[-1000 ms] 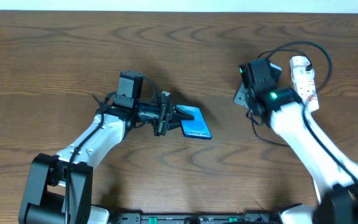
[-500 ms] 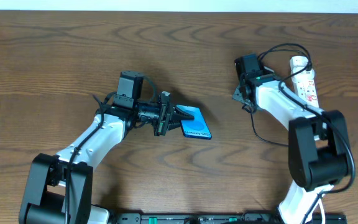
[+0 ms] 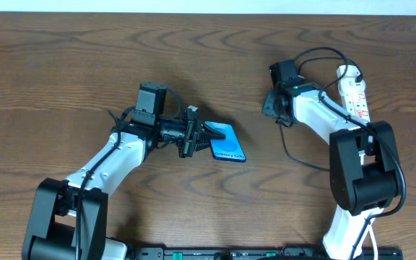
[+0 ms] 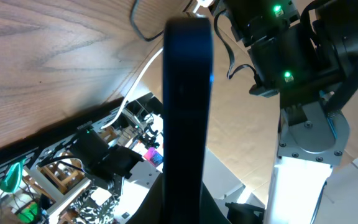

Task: Plug charger to phone and switch on socket
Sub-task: 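Move the right gripper to the power strip and grasp the black cable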

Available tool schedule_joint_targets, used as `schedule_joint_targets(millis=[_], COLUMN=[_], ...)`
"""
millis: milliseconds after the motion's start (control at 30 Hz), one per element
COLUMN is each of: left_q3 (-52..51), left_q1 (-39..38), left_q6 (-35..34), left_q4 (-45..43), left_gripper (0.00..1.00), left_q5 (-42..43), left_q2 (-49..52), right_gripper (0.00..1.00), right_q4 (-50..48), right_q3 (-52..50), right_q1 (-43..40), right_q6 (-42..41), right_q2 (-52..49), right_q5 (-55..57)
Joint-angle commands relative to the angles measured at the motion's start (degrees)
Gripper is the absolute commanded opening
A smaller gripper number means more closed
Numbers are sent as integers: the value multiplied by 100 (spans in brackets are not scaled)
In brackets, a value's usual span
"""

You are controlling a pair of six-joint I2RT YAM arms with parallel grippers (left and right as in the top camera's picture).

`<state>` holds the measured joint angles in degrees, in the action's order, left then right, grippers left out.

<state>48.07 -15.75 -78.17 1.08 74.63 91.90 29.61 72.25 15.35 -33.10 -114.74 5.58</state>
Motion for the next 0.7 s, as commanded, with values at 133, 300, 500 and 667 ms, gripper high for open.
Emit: schedule_joint_targets(millis=[133, 300, 500, 667], left_q3=[133, 133, 133, 133], left_q1=[26, 26, 26, 26], left_q6=[61, 61, 61, 61], left_q4=[-26, -26, -26, -26], left_gripper=[7, 7, 7, 8], left_q5=[81, 79, 79, 79], left_q2=[-39, -39, -39, -39], right_gripper=[29, 41, 58, 64], right_q4=[1176, 1727, 1641, 1523], right_q3=[-170, -170, -59, 236], right_q1=[463, 616, 601, 481], right_q6=[660, 640, 636, 407], right_q2=[-313, -313, -313, -313], right_q5=[-866, -850, -278, 192])
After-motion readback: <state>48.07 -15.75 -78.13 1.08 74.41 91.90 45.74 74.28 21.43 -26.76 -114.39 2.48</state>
